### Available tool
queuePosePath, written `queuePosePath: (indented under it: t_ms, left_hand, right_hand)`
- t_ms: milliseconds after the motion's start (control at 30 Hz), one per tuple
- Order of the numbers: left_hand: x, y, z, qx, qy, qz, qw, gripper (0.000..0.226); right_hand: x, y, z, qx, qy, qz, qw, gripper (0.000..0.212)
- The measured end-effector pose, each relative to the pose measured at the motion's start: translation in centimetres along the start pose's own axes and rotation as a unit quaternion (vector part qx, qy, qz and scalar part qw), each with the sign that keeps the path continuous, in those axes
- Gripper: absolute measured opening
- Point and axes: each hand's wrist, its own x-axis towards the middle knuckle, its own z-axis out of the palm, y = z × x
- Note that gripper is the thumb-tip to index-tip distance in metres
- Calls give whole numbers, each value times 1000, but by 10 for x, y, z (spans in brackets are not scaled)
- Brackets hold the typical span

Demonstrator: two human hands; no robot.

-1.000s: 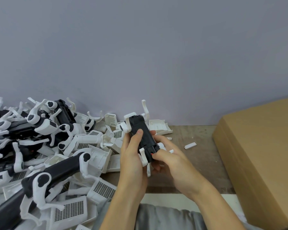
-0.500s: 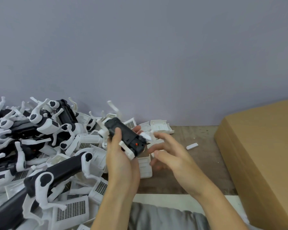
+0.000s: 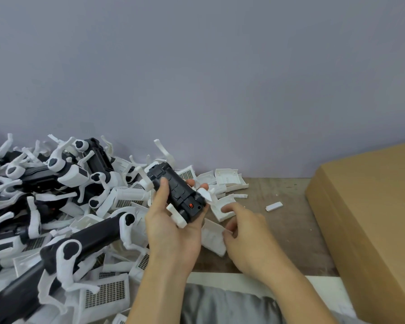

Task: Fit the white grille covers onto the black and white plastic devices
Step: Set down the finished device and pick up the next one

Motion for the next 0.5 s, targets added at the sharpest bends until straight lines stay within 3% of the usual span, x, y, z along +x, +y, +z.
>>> queuePosePath:
  t_ms: [133, 267, 400, 500]
  left_hand:
    - [1, -1, -3, 42, 1, -1, 999, 39]
    - [2, -4, -3, 48, -24, -18, 998, 32]
    - [6, -3, -5, 53, -28, -8, 998, 21]
    - [6, -6, -4, 120, -24, -14, 992, 15]
  right_hand:
    - [3, 2, -11, 81, 57, 47, 994, 27]
    - [6, 6, -20, 165, 108, 78, 977, 14]
    - [7, 1, -23, 317, 141, 125, 929, 6]
    - [7, 0, -25, 354, 176, 127, 910, 4]
